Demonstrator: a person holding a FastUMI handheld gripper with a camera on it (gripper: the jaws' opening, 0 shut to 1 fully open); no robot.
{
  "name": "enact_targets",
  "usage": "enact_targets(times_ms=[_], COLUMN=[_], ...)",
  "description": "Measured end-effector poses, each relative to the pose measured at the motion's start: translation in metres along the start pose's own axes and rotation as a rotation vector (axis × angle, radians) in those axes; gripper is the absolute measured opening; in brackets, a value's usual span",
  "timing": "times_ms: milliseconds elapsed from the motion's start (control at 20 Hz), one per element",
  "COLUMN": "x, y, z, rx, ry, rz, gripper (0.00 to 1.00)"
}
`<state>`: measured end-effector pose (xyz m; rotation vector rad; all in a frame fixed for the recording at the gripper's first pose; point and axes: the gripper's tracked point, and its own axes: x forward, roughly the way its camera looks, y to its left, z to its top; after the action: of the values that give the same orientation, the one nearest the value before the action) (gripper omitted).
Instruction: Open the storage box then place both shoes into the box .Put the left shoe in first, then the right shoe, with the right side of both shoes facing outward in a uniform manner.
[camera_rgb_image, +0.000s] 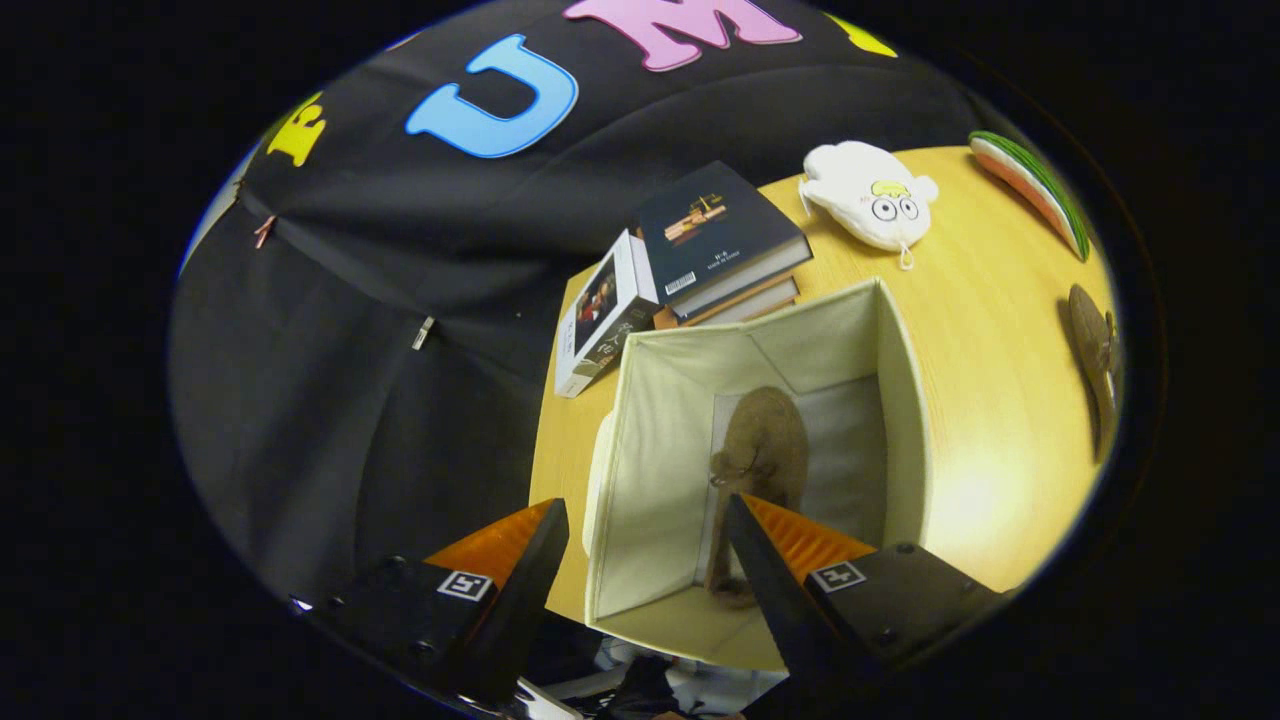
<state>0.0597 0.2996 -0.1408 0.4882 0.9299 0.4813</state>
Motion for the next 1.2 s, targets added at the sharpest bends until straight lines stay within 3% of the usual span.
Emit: enact_targets(times_ms=[200,450,750,950,1200], x=[-0.06,-0.136,-0.193,-0.21,-0.206], y=[-0.044,-0.163,-0.292,-0.376,-0.457], z=[0.034,0.066,0.065,0.056,0.048], rx=[-0.158,-0.32,-0.243,-0.19,-0.231], ry=[-0.111,-0.18,-0.139,-0.09,0.001], rz=[-0.046,-0.263,-0.405,-0.492,-0.558], gripper=[0.98,0.98,0.99,0.99,0.99])
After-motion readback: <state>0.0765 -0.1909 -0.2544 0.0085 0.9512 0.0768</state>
